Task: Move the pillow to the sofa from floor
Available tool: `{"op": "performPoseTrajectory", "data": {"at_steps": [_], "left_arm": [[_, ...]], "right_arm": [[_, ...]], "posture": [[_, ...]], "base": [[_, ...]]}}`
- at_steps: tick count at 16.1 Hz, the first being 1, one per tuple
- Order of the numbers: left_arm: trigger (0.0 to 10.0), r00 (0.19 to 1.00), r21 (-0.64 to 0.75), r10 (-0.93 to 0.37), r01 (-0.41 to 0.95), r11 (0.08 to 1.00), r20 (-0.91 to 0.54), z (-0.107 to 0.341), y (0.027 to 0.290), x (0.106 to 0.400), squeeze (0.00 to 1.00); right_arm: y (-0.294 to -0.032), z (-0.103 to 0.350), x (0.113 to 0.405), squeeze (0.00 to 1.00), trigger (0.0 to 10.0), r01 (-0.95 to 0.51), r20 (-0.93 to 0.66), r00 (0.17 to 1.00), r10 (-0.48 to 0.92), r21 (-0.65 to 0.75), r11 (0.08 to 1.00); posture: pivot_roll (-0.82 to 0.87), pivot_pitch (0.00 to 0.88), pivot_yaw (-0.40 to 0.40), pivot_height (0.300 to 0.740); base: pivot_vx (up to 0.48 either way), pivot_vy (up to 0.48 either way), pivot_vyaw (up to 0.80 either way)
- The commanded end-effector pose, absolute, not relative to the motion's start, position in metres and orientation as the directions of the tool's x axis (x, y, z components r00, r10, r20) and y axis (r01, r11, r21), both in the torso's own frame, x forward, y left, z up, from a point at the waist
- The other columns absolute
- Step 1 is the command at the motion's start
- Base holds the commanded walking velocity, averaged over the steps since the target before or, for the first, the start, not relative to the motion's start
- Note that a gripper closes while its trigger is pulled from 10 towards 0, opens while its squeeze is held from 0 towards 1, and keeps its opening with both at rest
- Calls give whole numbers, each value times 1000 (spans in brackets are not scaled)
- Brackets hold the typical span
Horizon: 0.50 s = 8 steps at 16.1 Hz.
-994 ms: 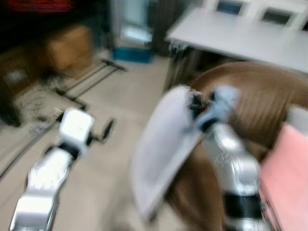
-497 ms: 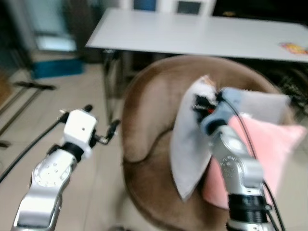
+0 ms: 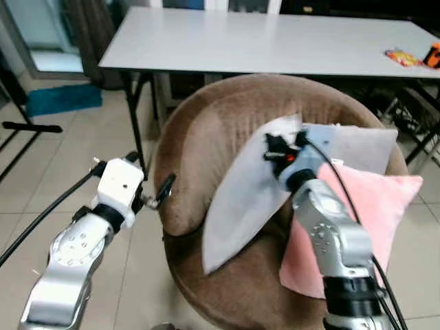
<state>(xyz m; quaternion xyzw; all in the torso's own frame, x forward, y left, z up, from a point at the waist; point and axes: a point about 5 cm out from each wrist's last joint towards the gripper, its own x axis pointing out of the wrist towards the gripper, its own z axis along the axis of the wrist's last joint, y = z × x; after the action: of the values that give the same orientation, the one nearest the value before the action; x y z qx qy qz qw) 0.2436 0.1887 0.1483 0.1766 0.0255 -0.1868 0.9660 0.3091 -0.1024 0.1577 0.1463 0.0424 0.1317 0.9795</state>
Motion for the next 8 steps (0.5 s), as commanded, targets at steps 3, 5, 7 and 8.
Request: {"op": "performPoseTrajectory", "data": {"at_steps": [3,5,7,8], "left_arm": [[10000,875,339,-451,485,806,-179,146,187,242,0],[10000,843,337,-490,538,773,-222,142,187,242,0],[10000,819,334,-514,574,748,-255,140,187,240,0],[10000,794,309,-540,606,732,-279,137,185,238,0]], "right_arm": [[-90,178,328,0,10000,-334,55,942,332,266,904],[-87,174,342,0,10000,-338,46,940,337,234,912],[-91,167,353,0,10000,-319,22,947,322,213,924],[-96,153,360,0,10000,-310,-15,948,318,194,931]], "posture": [[-48,0,-29,740],[-47,0,-30,740],[-44,0,-31,740],[-45,0,-31,740]], "base": [[0,0,0],[0,0,0],[0,0,0],[0,0,0]]}}
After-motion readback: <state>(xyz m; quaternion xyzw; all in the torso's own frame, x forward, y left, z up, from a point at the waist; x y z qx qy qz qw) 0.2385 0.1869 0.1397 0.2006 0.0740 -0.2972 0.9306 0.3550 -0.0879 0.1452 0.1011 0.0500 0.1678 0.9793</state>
